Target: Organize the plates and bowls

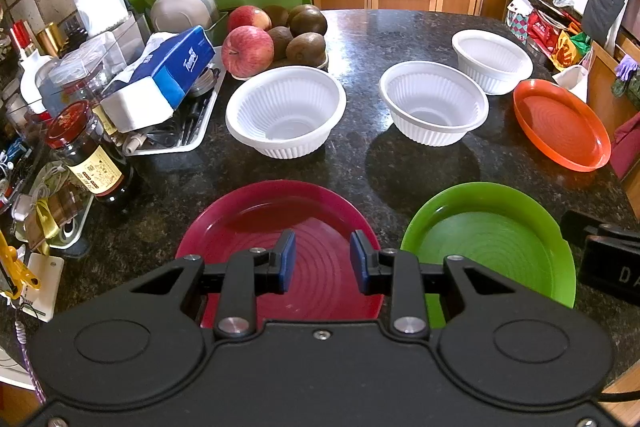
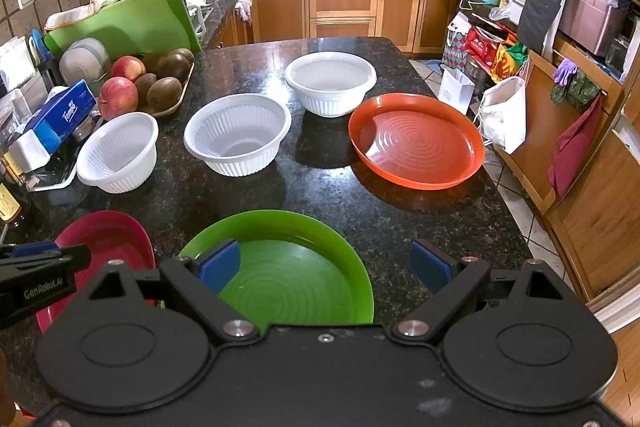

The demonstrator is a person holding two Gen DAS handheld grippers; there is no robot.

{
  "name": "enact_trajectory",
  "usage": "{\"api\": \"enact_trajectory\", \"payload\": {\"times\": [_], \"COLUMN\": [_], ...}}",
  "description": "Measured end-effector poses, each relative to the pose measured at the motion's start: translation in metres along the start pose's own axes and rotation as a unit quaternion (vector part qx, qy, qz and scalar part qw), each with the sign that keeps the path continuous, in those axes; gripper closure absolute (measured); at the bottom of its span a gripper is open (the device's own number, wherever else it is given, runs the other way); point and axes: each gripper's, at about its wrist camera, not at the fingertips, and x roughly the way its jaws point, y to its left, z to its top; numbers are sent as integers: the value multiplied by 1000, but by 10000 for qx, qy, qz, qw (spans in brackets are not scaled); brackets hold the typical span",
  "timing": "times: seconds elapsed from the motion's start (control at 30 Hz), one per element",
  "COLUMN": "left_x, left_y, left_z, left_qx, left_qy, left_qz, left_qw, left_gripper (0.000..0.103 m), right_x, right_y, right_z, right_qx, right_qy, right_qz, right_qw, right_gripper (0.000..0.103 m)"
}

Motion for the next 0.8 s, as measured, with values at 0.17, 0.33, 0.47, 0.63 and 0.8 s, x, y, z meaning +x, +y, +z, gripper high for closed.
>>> {"api": "enact_trajectory", "payload": {"times": [0.17,0.33,0.47,0.63,0.8], "left_x": [0,0,0,0,2], "left_y": [-1,-1,-2,-2,-1], "left_z": [0,0,1,1,2], "left_qx": [-7,2,10,13,-9], "left_qy": [-8,-4,-9,9,36], "left_qz": [5,1,3,-3,4], "left_qw": [10000,10000,10000,10000,10000], "left_gripper": [62,62,62,62,62], "right_x": [0,1,0,0,1], "right_y": [1,1,1,1,2], "right_z": [0,1,0,0,1], "right_qx": [-6,-12,-30,-36,-47], "right_qy": [3,0,-1,3,8], "right_qz": [-3,-4,-14,-15,3], "right_qw": [10000,10000,10000,10000,10000], "right_gripper": [7,7,7,7,7]}}
